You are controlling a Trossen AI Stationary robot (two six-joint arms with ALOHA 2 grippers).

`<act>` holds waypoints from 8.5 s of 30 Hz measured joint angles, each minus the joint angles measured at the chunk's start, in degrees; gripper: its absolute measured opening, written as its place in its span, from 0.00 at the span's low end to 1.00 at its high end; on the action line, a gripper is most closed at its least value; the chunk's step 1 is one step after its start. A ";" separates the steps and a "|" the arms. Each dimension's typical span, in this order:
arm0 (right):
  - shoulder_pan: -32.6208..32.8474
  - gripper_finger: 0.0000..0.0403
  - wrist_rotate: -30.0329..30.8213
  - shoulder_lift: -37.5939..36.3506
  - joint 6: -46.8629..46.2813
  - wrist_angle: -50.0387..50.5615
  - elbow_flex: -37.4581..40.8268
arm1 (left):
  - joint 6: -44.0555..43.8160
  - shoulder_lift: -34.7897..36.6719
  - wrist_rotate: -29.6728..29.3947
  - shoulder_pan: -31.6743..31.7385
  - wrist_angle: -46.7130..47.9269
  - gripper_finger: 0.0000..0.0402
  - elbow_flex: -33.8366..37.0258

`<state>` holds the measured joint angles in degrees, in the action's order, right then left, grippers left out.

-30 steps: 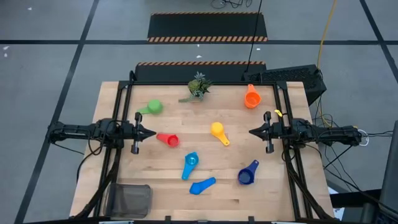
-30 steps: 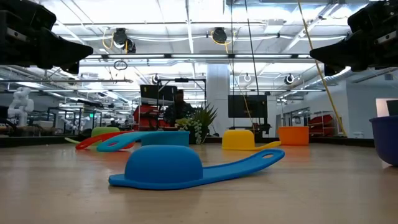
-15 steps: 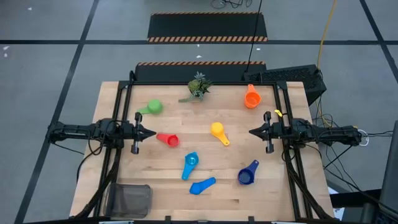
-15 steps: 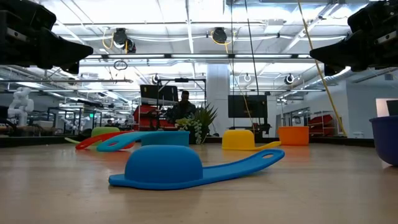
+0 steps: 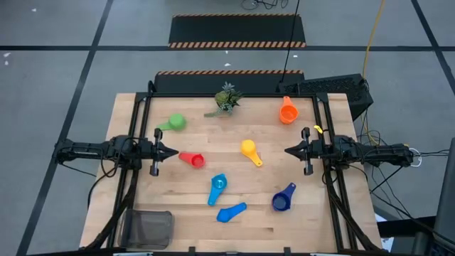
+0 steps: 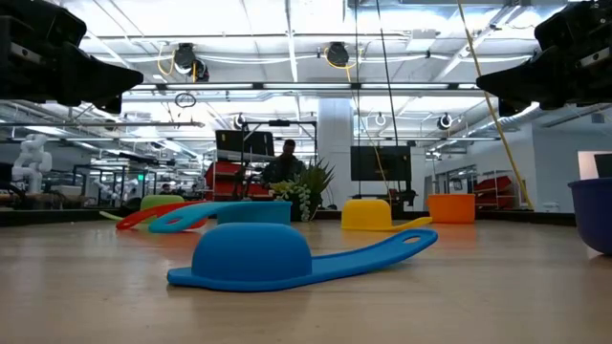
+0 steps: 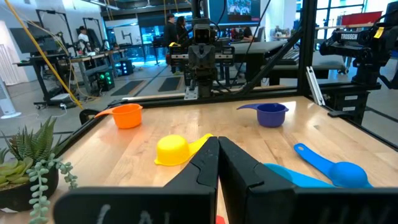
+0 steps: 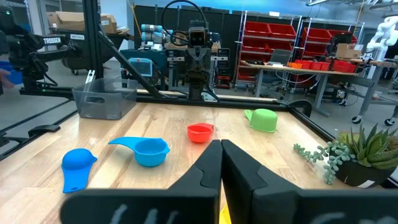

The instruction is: Nest measuring cups in basket

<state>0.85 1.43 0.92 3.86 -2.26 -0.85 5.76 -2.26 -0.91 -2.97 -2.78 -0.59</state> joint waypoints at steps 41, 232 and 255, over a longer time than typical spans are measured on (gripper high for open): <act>-0.01 0.00 0.00 0.01 0.00 -0.04 0.01 | -10.23 0.00 -0.24 -0.01 -4.63 0.02 -0.01; -38.57 0.00 2.74 74.13 -13.09 21.88 -43.38 | 9.27 -58.51 -7.28 5.58 12.91 0.02 -49.65; -8.73 0.00 2.73 71.37 -12.80 10.13 -49.78 | 8.69 -58.49 -10.79 7.09 10.40 0.02 -49.63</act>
<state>-7.88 4.16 72.28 -8.95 7.87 -50.63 14.45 -60.75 -11.70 4.12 7.62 -50.22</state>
